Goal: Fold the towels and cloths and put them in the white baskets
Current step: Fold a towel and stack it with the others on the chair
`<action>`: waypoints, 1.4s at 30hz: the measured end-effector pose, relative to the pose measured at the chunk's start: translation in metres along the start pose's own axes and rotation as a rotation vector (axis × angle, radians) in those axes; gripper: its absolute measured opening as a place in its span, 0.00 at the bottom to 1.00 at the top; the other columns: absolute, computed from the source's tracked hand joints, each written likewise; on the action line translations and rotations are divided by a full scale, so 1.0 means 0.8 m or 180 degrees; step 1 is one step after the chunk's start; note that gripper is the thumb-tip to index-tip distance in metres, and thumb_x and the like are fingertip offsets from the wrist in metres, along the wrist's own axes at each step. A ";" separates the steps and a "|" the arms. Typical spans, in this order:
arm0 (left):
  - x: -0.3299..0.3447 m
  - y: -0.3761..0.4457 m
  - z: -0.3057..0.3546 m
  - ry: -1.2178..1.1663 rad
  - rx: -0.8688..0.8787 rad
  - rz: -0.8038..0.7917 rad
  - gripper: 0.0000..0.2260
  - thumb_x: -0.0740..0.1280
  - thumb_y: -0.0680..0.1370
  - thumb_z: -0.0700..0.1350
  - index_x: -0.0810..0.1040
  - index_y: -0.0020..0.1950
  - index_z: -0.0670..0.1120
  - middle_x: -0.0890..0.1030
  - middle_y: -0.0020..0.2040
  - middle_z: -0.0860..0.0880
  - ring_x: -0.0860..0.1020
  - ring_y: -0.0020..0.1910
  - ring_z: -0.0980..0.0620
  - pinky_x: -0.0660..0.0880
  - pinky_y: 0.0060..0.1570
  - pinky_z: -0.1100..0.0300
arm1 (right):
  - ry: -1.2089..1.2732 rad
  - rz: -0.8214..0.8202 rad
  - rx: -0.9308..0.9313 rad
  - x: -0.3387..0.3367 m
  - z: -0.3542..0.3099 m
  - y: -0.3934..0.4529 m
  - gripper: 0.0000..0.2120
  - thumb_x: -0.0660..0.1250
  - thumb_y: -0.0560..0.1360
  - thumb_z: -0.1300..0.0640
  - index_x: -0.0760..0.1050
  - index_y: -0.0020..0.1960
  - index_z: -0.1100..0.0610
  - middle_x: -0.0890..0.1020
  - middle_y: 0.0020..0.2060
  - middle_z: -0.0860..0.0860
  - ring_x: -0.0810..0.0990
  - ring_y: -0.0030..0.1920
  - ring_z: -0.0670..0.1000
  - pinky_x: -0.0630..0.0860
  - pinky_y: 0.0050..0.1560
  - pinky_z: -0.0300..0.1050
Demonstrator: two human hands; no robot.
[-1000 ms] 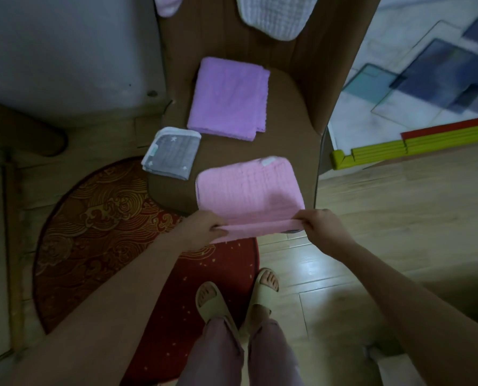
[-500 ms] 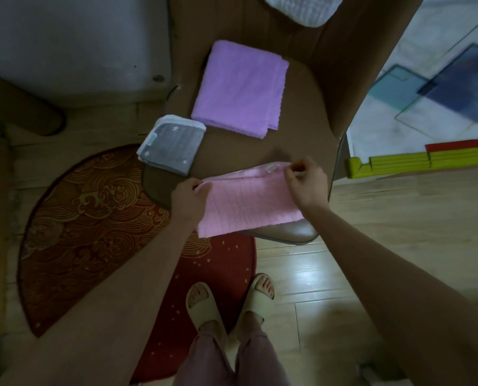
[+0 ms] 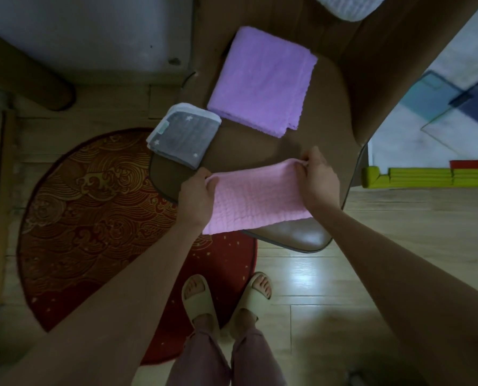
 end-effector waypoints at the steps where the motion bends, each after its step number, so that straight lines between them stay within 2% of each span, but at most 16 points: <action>1: 0.001 0.001 0.000 0.0038 -0.0002 -0.0018 0.10 0.62 0.82 0.43 0.76 0.49 0.37 0.78 0.40 0.42 0.76 0.41 0.46 0.66 0.39 0.61 | -0.0126 -0.0036 -0.0001 0.006 0.000 0.004 0.07 0.57 0.80 0.57 0.68 0.53 0.61 0.76 0.51 0.59 0.76 0.46 0.62 0.64 0.40 0.48; 4: -0.006 -0.002 0.011 0.0389 0.0054 0.0111 0.09 0.62 0.82 0.44 0.77 0.53 0.39 0.80 0.47 0.41 0.77 0.46 0.44 0.72 0.43 0.55 | -0.0416 -0.0040 -0.0018 0.015 -0.003 0.010 0.10 0.58 0.79 0.57 0.68 0.57 0.62 0.74 0.55 0.60 0.75 0.51 0.63 0.66 0.43 0.52; 6: -0.022 -0.016 0.034 0.0824 0.0381 0.0529 0.08 0.62 0.81 0.44 0.77 0.56 0.42 0.78 0.52 0.43 0.76 0.51 0.44 0.74 0.47 0.50 | -0.0765 0.0258 -0.0211 0.008 -0.011 0.003 0.13 0.60 0.77 0.58 0.69 0.59 0.62 0.73 0.58 0.62 0.73 0.56 0.64 0.67 0.51 0.55; 9: -0.026 -0.049 0.073 0.1006 0.1157 0.1000 0.10 0.64 0.78 0.40 0.78 0.59 0.44 0.77 0.57 0.44 0.74 0.57 0.44 0.71 0.55 0.49 | -0.0972 0.0733 -0.1060 0.003 -0.040 -0.029 0.16 0.62 0.76 0.57 0.71 0.62 0.61 0.71 0.67 0.64 0.68 0.66 0.63 0.61 0.65 0.58; 12: 0.024 -0.067 0.084 0.1130 0.1733 0.0598 0.14 0.60 0.79 0.41 0.78 0.63 0.44 0.78 0.62 0.46 0.75 0.62 0.46 0.69 0.61 0.51 | -0.1147 0.0240 -0.1971 0.050 -0.055 -0.057 0.18 0.58 0.79 0.56 0.73 0.66 0.61 0.67 0.72 0.61 0.64 0.73 0.60 0.57 0.72 0.59; 14: 0.068 -0.066 0.070 0.1649 0.1782 0.0186 0.18 0.57 0.81 0.45 0.73 0.70 0.43 0.74 0.69 0.45 0.71 0.69 0.44 0.66 0.68 0.46 | -0.1346 -0.0181 -0.2130 0.083 -0.044 -0.061 0.22 0.54 0.81 0.52 0.69 0.72 0.59 0.65 0.74 0.59 0.63 0.74 0.59 0.55 0.74 0.58; 16: 0.094 -0.056 0.054 0.2061 0.1741 -0.0086 0.22 0.53 0.83 0.50 0.65 0.75 0.43 0.65 0.76 0.44 0.63 0.75 0.42 0.59 0.72 0.41 | -0.1497 -0.0424 -0.2033 0.099 -0.028 -0.056 0.25 0.50 0.82 0.48 0.62 0.76 0.57 0.61 0.76 0.58 0.60 0.76 0.58 0.52 0.75 0.59; 19: 0.101 -0.031 0.049 0.2321 0.1846 -0.0173 0.26 0.51 0.82 0.56 0.58 0.78 0.45 0.57 0.78 0.44 0.56 0.77 0.41 0.52 0.74 0.41 | -0.1559 -0.0355 -0.1772 0.098 -0.006 -0.045 0.28 0.48 0.82 0.44 0.55 0.79 0.53 0.55 0.78 0.55 0.52 0.78 0.57 0.48 0.76 0.60; 23: 0.098 -0.012 0.045 0.2403 0.1833 -0.0237 0.30 0.49 0.81 0.62 0.55 0.79 0.46 0.53 0.79 0.44 0.51 0.78 0.40 0.49 0.75 0.42 | -0.1398 -0.0175 -0.0984 0.083 0.028 -0.044 0.29 0.45 0.81 0.40 0.49 0.80 0.49 0.50 0.79 0.54 0.47 0.79 0.56 0.45 0.76 0.59; 26: 0.098 -0.019 0.043 0.2386 0.1804 -0.0283 0.32 0.50 0.81 0.63 0.55 0.79 0.46 0.52 0.79 0.43 0.51 0.78 0.39 0.49 0.75 0.41 | -0.1385 -0.0323 -0.0796 0.080 0.051 -0.049 0.30 0.43 0.81 0.40 0.46 0.80 0.49 0.48 0.79 0.51 0.46 0.79 0.54 0.43 0.76 0.58; 29: 0.095 -0.019 0.045 0.2462 0.2063 -0.0449 0.33 0.50 0.80 0.63 0.54 0.79 0.46 0.52 0.79 0.42 0.51 0.78 0.39 0.50 0.75 0.41 | -0.1409 -0.0418 -0.0729 0.066 0.071 -0.043 0.29 0.41 0.81 0.42 0.44 0.80 0.51 0.48 0.79 0.51 0.49 0.78 0.55 0.43 0.76 0.57; 31: 0.095 -0.024 0.046 0.2545 0.2344 -0.0619 0.33 0.50 0.80 0.63 0.53 0.79 0.45 0.52 0.79 0.42 0.50 0.78 0.40 0.51 0.75 0.42 | -0.1557 -0.0485 -0.0826 0.062 0.077 -0.038 0.28 0.40 0.81 0.45 0.45 0.80 0.52 0.49 0.79 0.52 0.51 0.78 0.56 0.45 0.76 0.57; 34: 0.089 -0.028 0.042 0.2593 0.2561 -0.0670 0.34 0.51 0.80 0.64 0.53 0.79 0.45 0.52 0.79 0.41 0.50 0.78 0.40 0.51 0.75 0.42 | -0.1632 -0.0492 -0.0777 0.058 0.072 -0.033 0.29 0.40 0.81 0.46 0.46 0.80 0.53 0.49 0.79 0.53 0.48 0.78 0.56 0.41 0.76 0.56; 37: 0.088 -0.028 0.046 0.2618 0.2502 -0.0649 0.35 0.51 0.80 0.65 0.54 0.79 0.45 0.52 0.79 0.40 0.50 0.78 0.39 0.51 0.74 0.40 | -0.1348 -0.0116 -0.0890 0.040 0.045 -0.035 0.28 0.47 0.81 0.50 0.52 0.79 0.58 0.52 0.78 0.57 0.49 0.78 0.58 0.43 0.76 0.57; 40: 0.083 -0.019 0.063 0.2211 0.2278 -0.0568 0.32 0.52 0.79 0.62 0.58 0.78 0.44 0.58 0.78 0.41 0.54 0.77 0.41 0.51 0.75 0.42 | -0.0777 0.0404 -0.0751 0.004 0.028 -0.029 0.29 0.53 0.78 0.51 0.61 0.75 0.63 0.66 0.72 0.63 0.63 0.72 0.62 0.56 0.72 0.57; 42: 0.064 -0.005 0.075 0.1924 0.2024 -0.0177 0.27 0.55 0.80 0.56 0.66 0.74 0.41 0.70 0.71 0.41 0.65 0.72 0.42 0.60 0.71 0.44 | -0.0419 0.0444 -0.0010 -0.009 0.043 -0.006 0.26 0.58 0.77 0.48 0.66 0.69 0.63 0.73 0.63 0.62 0.70 0.64 0.63 0.62 0.64 0.55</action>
Point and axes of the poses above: each hand's wrist, its own y-axis towards the middle knuckle, its own x-axis out of the palm, z = x × y, the point moved 10 cm from there along y, towards the middle knuckle
